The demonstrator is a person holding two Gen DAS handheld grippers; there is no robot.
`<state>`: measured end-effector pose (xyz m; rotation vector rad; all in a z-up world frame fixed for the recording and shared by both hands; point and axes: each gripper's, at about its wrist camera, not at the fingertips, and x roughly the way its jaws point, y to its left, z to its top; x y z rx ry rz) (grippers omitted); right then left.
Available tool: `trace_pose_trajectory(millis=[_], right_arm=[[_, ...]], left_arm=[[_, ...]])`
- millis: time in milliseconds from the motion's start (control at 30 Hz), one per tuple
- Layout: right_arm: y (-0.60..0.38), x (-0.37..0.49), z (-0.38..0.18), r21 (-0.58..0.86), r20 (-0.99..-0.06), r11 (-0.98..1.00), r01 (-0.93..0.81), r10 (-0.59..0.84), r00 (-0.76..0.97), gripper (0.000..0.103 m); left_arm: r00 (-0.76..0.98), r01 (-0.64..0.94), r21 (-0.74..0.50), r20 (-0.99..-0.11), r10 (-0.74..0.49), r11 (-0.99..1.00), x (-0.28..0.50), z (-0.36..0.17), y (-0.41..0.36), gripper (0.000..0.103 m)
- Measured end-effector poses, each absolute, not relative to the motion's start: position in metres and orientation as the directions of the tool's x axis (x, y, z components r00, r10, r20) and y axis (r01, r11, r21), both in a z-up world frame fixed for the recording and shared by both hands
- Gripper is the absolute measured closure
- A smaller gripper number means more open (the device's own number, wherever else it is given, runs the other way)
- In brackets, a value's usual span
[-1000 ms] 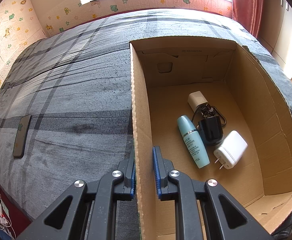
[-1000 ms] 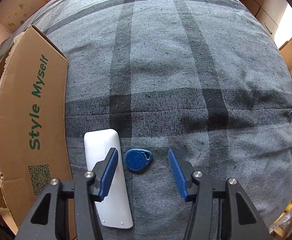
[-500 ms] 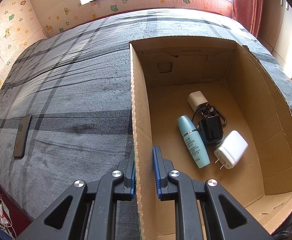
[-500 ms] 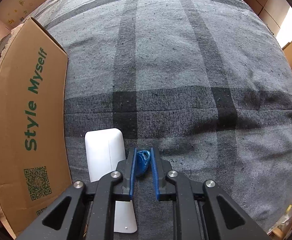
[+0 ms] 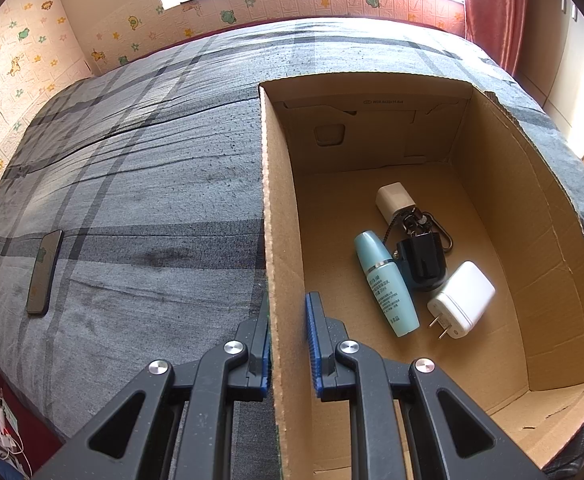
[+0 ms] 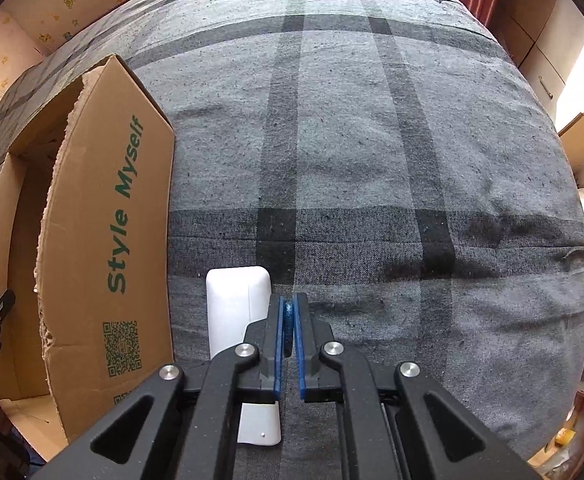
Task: Organize rigid objects
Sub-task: 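Carry the blue key fob over the box with the right gripper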
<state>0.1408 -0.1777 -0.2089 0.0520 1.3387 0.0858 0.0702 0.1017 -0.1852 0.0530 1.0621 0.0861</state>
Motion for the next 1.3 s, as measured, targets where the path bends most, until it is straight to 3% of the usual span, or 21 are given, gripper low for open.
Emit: trace_pose_trajectory(millis=[667, 1300], right_arm=[[-0.128, 0.151, -0.103, 0.068, -0.913, 0.974, -0.218, 0.149, 0.38, 0.1], [-0.033, 0.16, -0.103, 0.087, -0.91, 0.921, -0.381, 0.229, 0.345, 0.1]], left_arm=[[0.482, -0.044, 0.045, -0.874, 0.06, 0.998, 0.071, -0.186, 0.107, 0.087], [0.483, -0.024, -0.026, -0.876, -0.011, 0.999, 0.071, -0.188, 0.117, 0.088]])
